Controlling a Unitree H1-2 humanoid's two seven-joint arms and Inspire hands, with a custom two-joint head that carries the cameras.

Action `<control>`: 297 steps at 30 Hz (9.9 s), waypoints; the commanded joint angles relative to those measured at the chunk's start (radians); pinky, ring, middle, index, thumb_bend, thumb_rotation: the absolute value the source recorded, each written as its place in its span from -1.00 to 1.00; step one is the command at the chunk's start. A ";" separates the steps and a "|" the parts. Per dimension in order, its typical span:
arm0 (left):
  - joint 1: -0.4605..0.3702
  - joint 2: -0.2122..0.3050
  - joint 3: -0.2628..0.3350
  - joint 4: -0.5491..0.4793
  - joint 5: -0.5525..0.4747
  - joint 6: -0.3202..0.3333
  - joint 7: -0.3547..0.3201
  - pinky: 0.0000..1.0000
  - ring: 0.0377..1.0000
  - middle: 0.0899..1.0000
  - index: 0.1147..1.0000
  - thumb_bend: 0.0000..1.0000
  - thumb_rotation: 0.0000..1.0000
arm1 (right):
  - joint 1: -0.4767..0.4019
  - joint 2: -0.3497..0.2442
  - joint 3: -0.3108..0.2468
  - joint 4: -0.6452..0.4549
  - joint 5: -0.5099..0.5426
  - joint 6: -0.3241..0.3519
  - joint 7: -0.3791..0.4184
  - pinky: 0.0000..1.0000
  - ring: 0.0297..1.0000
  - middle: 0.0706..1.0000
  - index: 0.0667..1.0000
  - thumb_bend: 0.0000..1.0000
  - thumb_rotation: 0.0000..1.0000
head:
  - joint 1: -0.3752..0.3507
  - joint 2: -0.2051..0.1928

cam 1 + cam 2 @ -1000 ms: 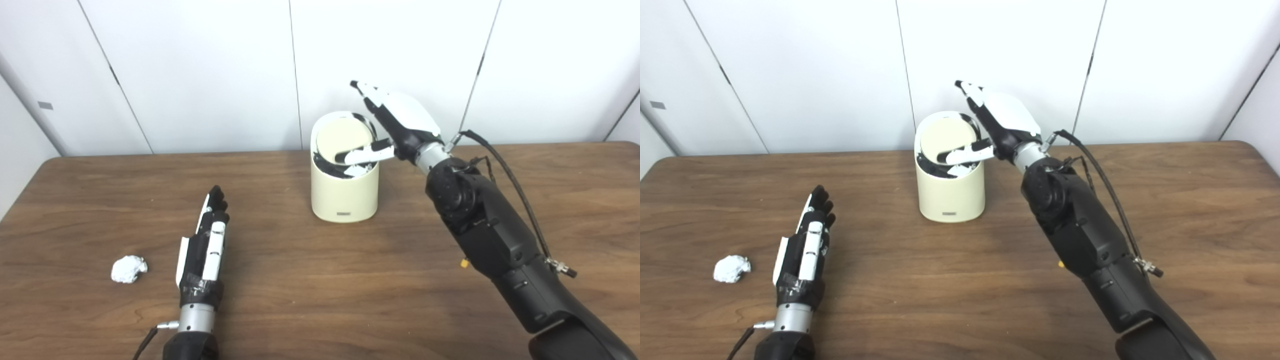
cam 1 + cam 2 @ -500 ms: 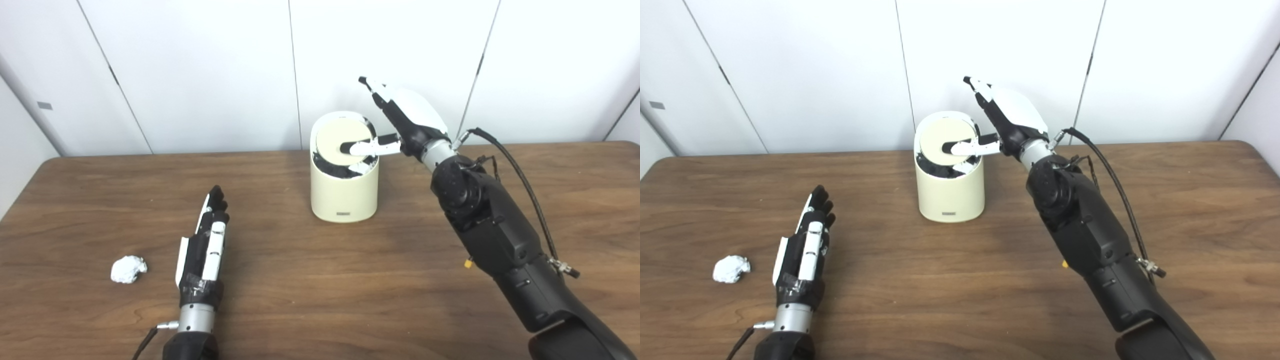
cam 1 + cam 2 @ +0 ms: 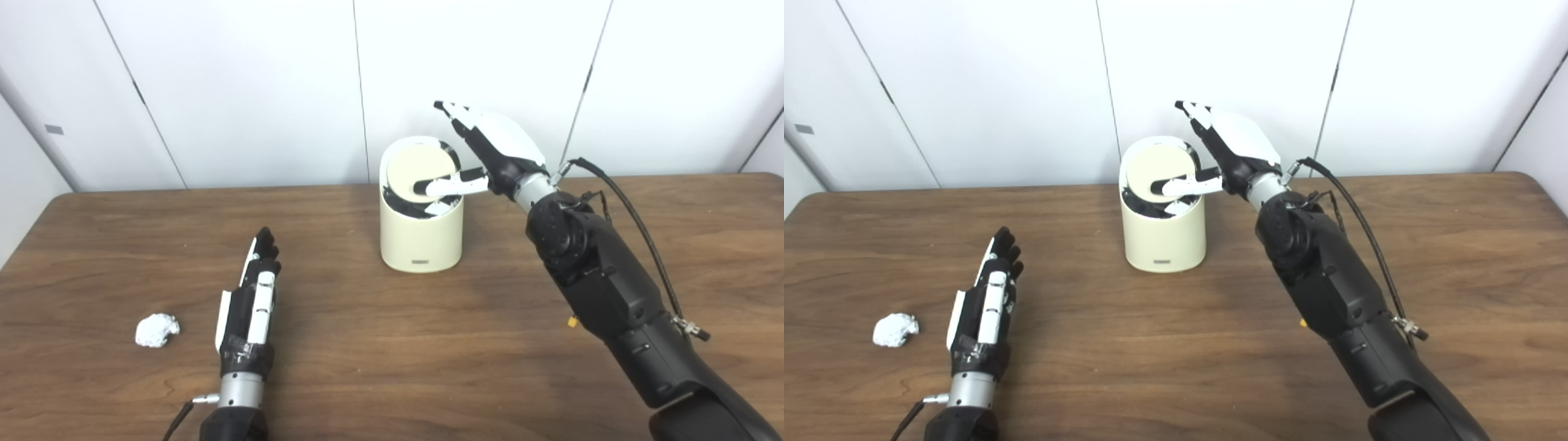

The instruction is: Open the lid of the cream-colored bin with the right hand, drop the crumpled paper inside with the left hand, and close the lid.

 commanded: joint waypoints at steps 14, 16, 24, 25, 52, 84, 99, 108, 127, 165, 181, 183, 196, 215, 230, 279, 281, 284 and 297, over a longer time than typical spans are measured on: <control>0.036 -0.022 -0.015 0.027 -0.014 -0.003 -0.002 1.00 1.00 1.00 0.99 -0.21 0.61 | -0.035 -0.020 0.028 -0.007 -0.080 -0.056 -0.068 0.97 0.99 0.95 0.90 0.39 -0.27 | -0.002 0.010; 0.037 -0.024 -0.015 0.024 -0.014 0.000 -0.001 1.00 1.00 1.00 0.99 -0.20 0.61 | -0.035 -0.023 0.029 -0.006 -0.082 -0.060 -0.071 0.96 0.99 0.95 0.89 0.40 -0.36 | -0.003 0.011; 0.037 -0.027 -0.014 0.017 -0.016 0.003 0.001 1.00 1.00 1.00 0.99 -0.23 0.64 | -0.039 -0.038 0.033 -0.005 -0.101 -0.065 -0.074 0.90 0.96 0.93 0.88 0.56 -0.71 | -0.003 0.013; 0.038 -0.029 -0.013 0.014 -0.011 0.006 0.006 1.00 0.99 1.00 0.99 -0.23 0.64 | -0.040 -0.040 0.034 -0.006 -0.102 -0.064 -0.073 0.90 0.95 0.93 0.88 0.58 -0.75 | -0.005 0.020; 0.040 -0.015 -0.023 0.009 -0.009 0.031 -0.012 0.98 0.98 1.00 1.00 -0.22 0.49 | -0.019 0.173 -0.373 -0.144 0.612 0.243 0.035 0.95 0.91 0.88 0.85 -0.04 0.48 | -0.003 0.022; 0.038 0.022 -0.005 -0.015 -0.060 0.065 -0.031 1.00 1.00 1.00 1.00 -0.27 0.56 | 0.323 0.108 -0.475 -0.293 0.848 0.151 0.069 1.00 1.00 1.00 0.90 0.23 0.86 | -0.037 0.058; 0.034 0.037 0.012 -0.034 -0.080 0.091 -0.038 1.00 1.00 1.00 1.00 -0.21 0.57 | 0.466 0.141 -0.535 -0.195 0.950 -0.102 0.041 1.00 1.00 1.00 0.93 0.38 0.90 | -0.048 0.088; 0.035 0.036 0.019 -0.042 -0.083 0.097 -0.040 1.00 1.00 1.00 0.98 -0.22 0.58 | 0.498 0.150 -0.525 -0.179 0.927 -0.157 0.017 1.00 1.00 1.00 0.92 0.34 0.99 | -0.041 0.100; 0.039 0.010 0.009 -0.045 -0.063 0.096 -0.025 0.97 0.97 0.96 0.95 -0.23 0.57 | 0.509 0.117 -0.519 -0.060 0.930 -0.274 0.040 1.00 1.00 1.00 0.97 0.27 0.89 | 0.170 0.113; -0.068 0.251 0.010 -0.374 0.305 0.387 -0.029 0.66 0.74 0.79 0.83 0.66 -0.88 | 0.544 0.128 -0.494 -0.228 0.939 -0.143 -0.040 1.00 0.99 0.95 0.92 0.15 1.00 | 0.396 0.048; -0.079 0.537 -0.051 -0.528 0.793 0.632 -0.303 0.42 0.64 0.62 0.56 0.84 -0.88 | 0.544 0.120 -0.507 -0.269 0.967 -0.081 -0.035 1.00 0.98 0.96 0.94 0.15 1.00 | 0.430 0.066; -0.070 0.551 -0.038 -0.528 0.844 0.632 -0.353 0.36 0.60 0.59 0.55 0.87 -0.90 | 0.544 0.120 -0.506 -0.275 0.973 -0.074 -0.032 1.00 0.99 0.97 0.94 0.16 1.00 | 0.431 0.065; 0.009 0.613 0.011 -0.465 1.008 0.616 -0.406 0.39 0.62 0.60 0.49 0.94 -0.84 | 0.536 0.134 -0.502 -0.299 0.961 -0.027 -0.057 1.00 1.00 0.97 0.96 0.23 1.00 | 0.437 0.063; -0.010 0.631 0.027 -0.308 0.986 0.586 -0.375 0.25 0.54 0.55 0.46 0.82 -0.91 | 0.544 0.138 -0.493 -0.336 0.948 -0.008 -0.067 0.99 0.99 0.93 0.93 0.18 1.00 | 0.434 0.067; -0.043 0.623 0.010 -0.294 0.955 0.570 -0.324 0.13 0.35 0.37 0.35 0.72 -1.00 | 0.546 0.138 -0.493 -0.358 0.959 0.020 -0.070 1.00 0.99 0.93 0.94 0.21 1.00 | 0.432 0.079; -0.123 0.597 0.013 -0.281 1.035 0.631 -0.529 -0.12 -0.11 -0.04 -0.23 0.00 -1.00 | 0.547 0.145 -0.507 -0.407 0.980 0.076 -0.101 0.82 0.88 0.83 0.94 0.27 1.00 | 0.449 0.132; -0.123 0.596 0.015 -0.280 1.034 0.632 -0.533 -0.14 -0.13 -0.04 -0.23 0.00 -1.00 | 0.547 0.143 -0.507 -0.403 0.983 0.073 -0.098 0.82 0.87 0.83 0.93 0.27 1.00 | 0.447 0.133; -0.118 0.600 0.016 -0.281 1.017 0.631 -0.523 -0.14 -0.13 -0.04 -0.23 0.00 -1.00 | 0.545 0.145 -0.510 -0.396 0.996 0.071 -0.095 0.84 0.86 0.82 0.93 0.26 1.00 | 0.447 0.133; -0.138 0.598 0.002 -0.421 0.966 0.621 -0.533 -0.19 -0.23 -0.10 -0.18 0.00 -1.00 | 0.547 0.144 -0.509 -0.346 1.006 0.025 -0.071 0.98 0.93 0.89 0.94 0.26 1.00 | 0.369 0.134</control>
